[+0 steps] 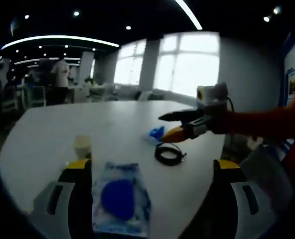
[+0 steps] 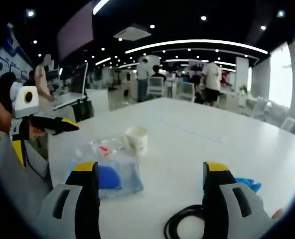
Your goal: Arrange the tabletop items into an orderly group along one side of the table until the central work area is clear of visible clutter.
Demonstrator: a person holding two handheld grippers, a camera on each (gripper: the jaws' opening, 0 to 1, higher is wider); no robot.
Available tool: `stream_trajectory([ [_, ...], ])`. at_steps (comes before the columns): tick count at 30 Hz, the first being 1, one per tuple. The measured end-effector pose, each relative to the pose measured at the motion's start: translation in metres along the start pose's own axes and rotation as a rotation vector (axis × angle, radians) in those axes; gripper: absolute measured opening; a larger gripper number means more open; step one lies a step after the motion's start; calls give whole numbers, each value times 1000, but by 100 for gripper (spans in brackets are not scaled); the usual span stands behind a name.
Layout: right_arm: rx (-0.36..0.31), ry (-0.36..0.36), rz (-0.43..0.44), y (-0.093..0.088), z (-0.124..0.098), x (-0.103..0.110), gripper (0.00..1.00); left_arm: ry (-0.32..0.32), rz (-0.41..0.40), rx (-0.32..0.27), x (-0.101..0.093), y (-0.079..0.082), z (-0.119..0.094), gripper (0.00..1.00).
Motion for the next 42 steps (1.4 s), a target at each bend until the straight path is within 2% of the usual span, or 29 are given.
stream_trajectory([
  [6,8,53,-6,-2,16,10,84,48,-5,18,4,-1,-11,97],
  [9,12,78,-6,-4,24,12,84,89,-29,47,7,-4,-17,96],
  [10,14,87,-5,-4,26,13,84,90,-36,36,6,-3,-17,96],
  [18,24,143,2,-11,43,17,83,188,-84,80,9,-8,-22,91],
  [21,32,160,4,-14,49,19,83,249,-104,153,10,-19,-27,87],
  [22,35,165,5,-15,50,20,83,269,-113,155,11,-22,-27,86],
  [23,39,169,7,-17,53,20,83,292,-158,180,11,-27,-30,85],
  [24,42,175,8,-19,55,20,82,294,-174,164,11,-28,-30,83],
  [26,46,179,11,-21,56,20,82,326,-222,224,12,-36,-35,78],
  [29,58,193,18,-26,59,20,80,348,-236,234,16,-43,-36,76],
  [34,70,202,25,-32,61,17,78,406,-288,318,18,-56,-41,71],
  [36,75,204,28,-34,61,15,78,408,-302,317,20,-60,-40,69],
  [37,78,206,31,-35,61,14,77,423,-325,341,19,-63,-41,68],
  [42,97,214,35,-41,63,12,75,450,-401,386,20,-77,-44,62],
])
Point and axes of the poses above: the point that each gripper's makers call its tool centre point, and the gripper's own axes: z roughly forward along the fingers, x roughly to its left, y roughly out of its top, the point moved 6 cm from there along -z, roughly backward along the fingers, and after that the axes turned 13 degrees about -x, right-handed, at the moved point
